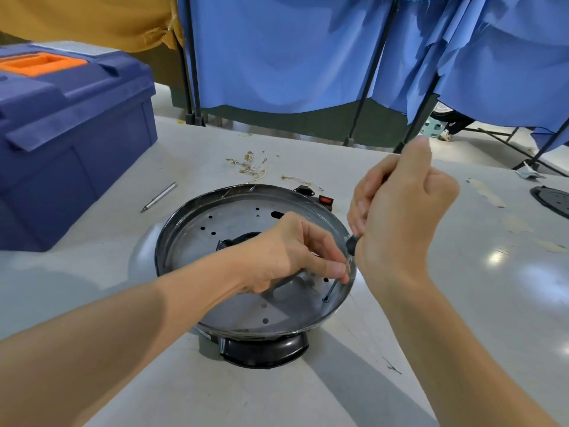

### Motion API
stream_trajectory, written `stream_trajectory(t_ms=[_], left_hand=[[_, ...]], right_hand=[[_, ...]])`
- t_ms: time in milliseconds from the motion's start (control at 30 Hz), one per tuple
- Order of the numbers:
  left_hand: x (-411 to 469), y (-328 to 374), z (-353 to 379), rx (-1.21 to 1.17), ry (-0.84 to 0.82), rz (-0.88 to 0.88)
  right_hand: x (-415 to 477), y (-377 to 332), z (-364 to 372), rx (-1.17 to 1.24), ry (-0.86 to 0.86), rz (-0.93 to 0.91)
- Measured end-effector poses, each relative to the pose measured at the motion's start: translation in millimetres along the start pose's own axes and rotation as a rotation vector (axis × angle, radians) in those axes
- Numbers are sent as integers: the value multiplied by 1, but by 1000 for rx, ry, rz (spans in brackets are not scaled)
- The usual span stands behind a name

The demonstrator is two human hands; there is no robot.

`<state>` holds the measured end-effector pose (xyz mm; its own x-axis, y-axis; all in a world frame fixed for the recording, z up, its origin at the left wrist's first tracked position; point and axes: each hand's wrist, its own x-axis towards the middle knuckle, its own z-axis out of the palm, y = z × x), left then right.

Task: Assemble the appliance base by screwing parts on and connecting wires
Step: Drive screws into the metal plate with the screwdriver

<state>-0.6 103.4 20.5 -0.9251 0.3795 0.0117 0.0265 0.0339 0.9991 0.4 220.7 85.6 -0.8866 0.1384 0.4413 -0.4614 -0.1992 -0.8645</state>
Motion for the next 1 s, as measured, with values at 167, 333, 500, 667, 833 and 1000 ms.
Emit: stream_trajectory(t_ms=[167, 333, 500, 667, 833, 1000], left_hand=[[-2, -2, 0, 5, 20, 28], [-3, -1, -1, 31, -38, 20], [-7, 0, -5, -18, -4, 5], [-1, 2, 4, 21, 20, 50], [-2, -2, 0, -11, -6, 38], [-4, -1, -1, 19, -31, 30]], right_hand=[[29, -9, -9, -76, -624, 210], [54, -9, -11, 190, -958, 545], [31, -2, 0, 228, -677, 474], [3, 0, -1, 75, -48, 114], [36, -14, -4, -43, -666, 302], [48, -15, 3, 288, -1123, 573]])
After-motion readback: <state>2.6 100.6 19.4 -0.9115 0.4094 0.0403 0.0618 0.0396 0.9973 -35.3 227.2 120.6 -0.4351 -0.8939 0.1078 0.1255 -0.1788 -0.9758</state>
